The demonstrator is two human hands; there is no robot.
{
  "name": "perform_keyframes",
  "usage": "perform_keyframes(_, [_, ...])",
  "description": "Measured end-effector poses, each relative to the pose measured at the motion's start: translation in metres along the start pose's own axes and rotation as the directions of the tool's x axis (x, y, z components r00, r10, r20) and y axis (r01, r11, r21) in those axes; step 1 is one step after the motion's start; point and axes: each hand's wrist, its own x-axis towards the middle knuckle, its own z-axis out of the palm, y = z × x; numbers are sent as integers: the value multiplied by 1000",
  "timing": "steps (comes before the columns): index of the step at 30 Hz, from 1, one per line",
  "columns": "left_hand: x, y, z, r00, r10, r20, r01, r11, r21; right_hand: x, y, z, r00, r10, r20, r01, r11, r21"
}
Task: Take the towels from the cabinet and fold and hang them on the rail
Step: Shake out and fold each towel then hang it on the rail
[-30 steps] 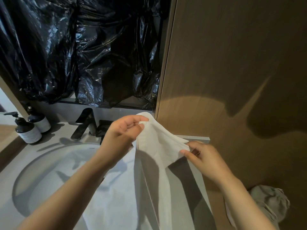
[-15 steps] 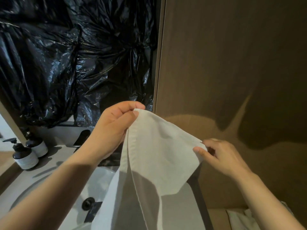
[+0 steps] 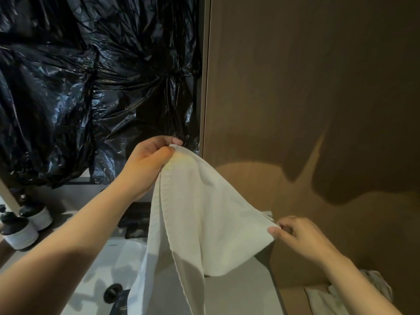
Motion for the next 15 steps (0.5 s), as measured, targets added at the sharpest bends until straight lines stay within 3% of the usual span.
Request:
perform_keyframes(3, [4, -5, 3, 1000, -1, -25, 3, 998, 69, -2, 5, 6, 998, 50, 47, -47, 997, -63])
perform_keyframes(7, [8, -5, -1, 999, 26, -46, -19, 990, 139, 8, 3, -3, 997, 78, -7, -78, 984, -162])
perform_keyframes(15, [26, 24, -21, 986, 164, 18, -165, 985, 55, 42, -12, -75, 978, 30, -209, -109, 921, -375])
